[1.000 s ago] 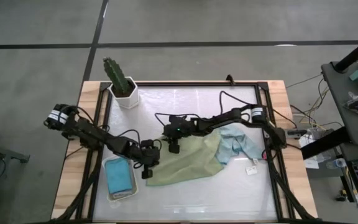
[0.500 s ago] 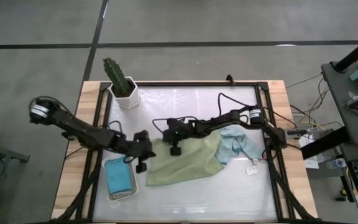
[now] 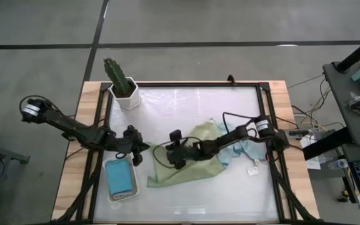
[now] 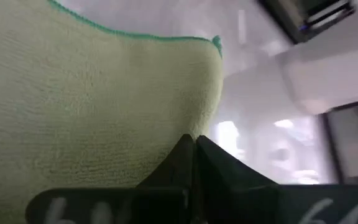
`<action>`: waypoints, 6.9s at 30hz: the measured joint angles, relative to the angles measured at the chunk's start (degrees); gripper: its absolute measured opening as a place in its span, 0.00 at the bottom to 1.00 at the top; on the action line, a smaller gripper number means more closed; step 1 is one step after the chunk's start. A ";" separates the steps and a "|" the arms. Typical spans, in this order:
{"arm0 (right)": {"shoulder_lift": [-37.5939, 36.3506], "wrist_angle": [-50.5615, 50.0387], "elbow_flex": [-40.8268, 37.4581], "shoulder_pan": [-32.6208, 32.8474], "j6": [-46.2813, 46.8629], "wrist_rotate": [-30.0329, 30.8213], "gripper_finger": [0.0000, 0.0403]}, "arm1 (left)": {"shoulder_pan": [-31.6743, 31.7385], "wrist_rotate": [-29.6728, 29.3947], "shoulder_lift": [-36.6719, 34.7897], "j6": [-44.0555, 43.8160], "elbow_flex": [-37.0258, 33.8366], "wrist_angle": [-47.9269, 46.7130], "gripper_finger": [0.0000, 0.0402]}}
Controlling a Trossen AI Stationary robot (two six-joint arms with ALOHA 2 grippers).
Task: Fold microfiber towels
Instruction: Fold the green microfiber towel
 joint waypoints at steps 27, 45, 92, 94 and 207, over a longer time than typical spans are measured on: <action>0.33 6.04 -0.40 4.31 -5.78 7.01 0.02 | 0.08 -1.01 21.45 3.59 -2.98 19.23 0.40; 0.18 5.51 -0.40 3.60 -3.27 3.16 0.03 | 0.09 0.09 22.08 5.43 -1.77 19.06 0.00; -11.43 -12.60 -1.18 -0.73 13.47 0.80 0.33 | 6.90 8.79 25.77 8.25 -0.49 18.21 0.00; -11.43 -12.58 -1.19 -0.73 13.47 0.80 0.33 | 7.24 7.83 26.76 7.81 -0.37 16.86 0.00; -37.70 -30.96 -25.87 13.60 44.00 -22.19 0.54 | -14.20 15.37 45.83 -2.65 47.47 -37.63 0.52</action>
